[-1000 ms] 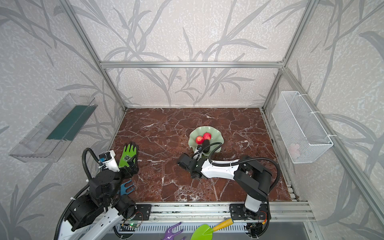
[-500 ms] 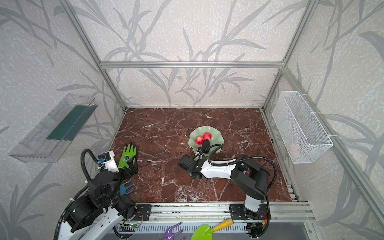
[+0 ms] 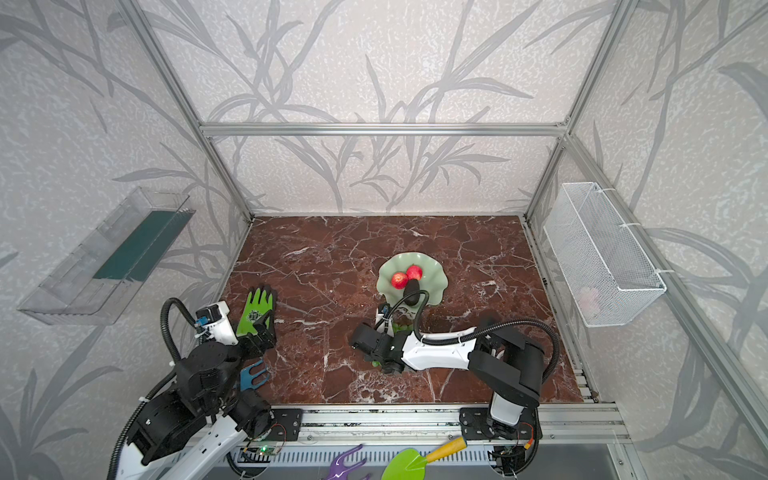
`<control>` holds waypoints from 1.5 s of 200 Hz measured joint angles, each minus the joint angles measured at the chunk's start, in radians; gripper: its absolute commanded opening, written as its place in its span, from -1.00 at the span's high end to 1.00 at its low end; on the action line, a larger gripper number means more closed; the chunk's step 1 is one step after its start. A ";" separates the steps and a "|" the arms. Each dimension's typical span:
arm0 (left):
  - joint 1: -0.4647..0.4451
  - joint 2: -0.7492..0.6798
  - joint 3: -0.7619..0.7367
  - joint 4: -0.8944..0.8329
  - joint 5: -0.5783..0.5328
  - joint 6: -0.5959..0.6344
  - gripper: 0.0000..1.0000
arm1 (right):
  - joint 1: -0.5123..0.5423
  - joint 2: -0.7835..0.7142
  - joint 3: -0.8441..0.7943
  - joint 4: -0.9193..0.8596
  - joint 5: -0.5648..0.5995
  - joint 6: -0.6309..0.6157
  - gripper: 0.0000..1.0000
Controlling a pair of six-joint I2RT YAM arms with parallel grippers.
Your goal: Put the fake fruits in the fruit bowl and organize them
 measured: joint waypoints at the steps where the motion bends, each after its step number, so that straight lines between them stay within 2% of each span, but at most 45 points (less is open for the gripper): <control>1: 0.000 0.000 0.000 0.000 0.000 0.000 -0.92 | 0.002 0.000 0.004 0.000 -0.001 -0.003 0.45; 69: 0.000 0.000 0.000 0.000 0.000 -0.002 -0.92 | 0.037 -0.032 0.149 0.016 -0.003 -0.162 0.45; 99: 0.000 0.000 0.000 0.000 0.000 -0.002 -0.92 | 0.037 -0.064 0.179 0.027 0.021 -0.233 0.44; 138: 0.000 0.000 0.000 0.000 0.000 -0.002 -0.92 | 0.005 -0.079 0.246 0.047 -0.010 -0.311 0.43; 200: 0.000 0.000 0.000 -0.001 0.000 -0.005 -0.92 | -0.143 -0.095 0.291 0.056 -0.071 -0.411 0.42; 300: 0.000 -0.001 0.000 -0.002 -0.003 -0.018 -0.92 | -0.483 -0.200 0.276 0.031 -0.159 -0.569 0.39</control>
